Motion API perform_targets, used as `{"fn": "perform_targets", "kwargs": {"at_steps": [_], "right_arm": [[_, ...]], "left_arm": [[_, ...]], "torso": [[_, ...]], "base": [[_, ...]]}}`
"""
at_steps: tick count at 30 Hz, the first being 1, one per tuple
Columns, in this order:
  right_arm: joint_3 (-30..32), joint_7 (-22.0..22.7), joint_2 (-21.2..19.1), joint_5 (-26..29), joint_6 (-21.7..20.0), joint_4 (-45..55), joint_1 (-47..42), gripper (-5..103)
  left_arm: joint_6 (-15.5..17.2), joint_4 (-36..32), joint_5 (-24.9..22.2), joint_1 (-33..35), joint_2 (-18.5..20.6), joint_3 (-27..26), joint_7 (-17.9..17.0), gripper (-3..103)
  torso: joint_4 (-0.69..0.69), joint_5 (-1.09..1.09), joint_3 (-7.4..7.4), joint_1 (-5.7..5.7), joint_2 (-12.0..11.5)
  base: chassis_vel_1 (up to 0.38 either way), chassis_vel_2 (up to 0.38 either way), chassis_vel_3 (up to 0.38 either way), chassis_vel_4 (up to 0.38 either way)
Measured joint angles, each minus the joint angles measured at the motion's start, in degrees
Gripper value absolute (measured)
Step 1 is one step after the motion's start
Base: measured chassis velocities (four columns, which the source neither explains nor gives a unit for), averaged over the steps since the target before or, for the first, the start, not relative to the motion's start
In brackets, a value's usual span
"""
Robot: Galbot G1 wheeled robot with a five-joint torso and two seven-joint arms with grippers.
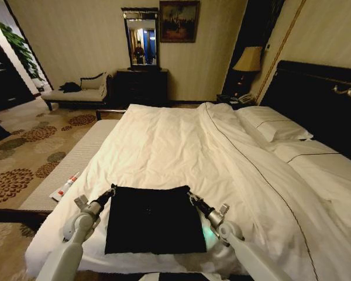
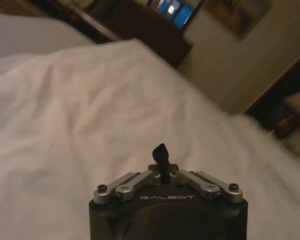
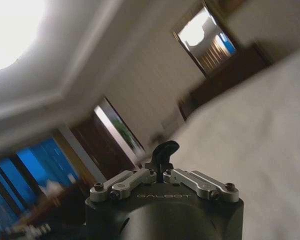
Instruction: Fold the clothes on the bed.
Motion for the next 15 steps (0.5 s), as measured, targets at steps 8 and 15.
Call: {"fn": "perform_targets", "kwargs": {"at_steps": [8,15], "right_arm": [[6.12,-1.9,-0.43,2.2,4.4,10.4,-4.83,1],[13.11,-2.06,0.72,2.01,5.96,19.97,-11.79,1]], "left_arm": [[0.46,-11.59,-9.14,3.51,-2.15,-5.15,-0.1,2],[0.91,-19.18,-15.78,5.36,-1.49,-9.89,-0.21,2]], "torso": [[0.01,0.0,0.0,-0.01,0.0],[0.0,0.0,-0.01,-0.01,0.01]], "base": [[0.0,0.0,0.0,0.0],[0.0,0.0,0.0,0.0]]}}
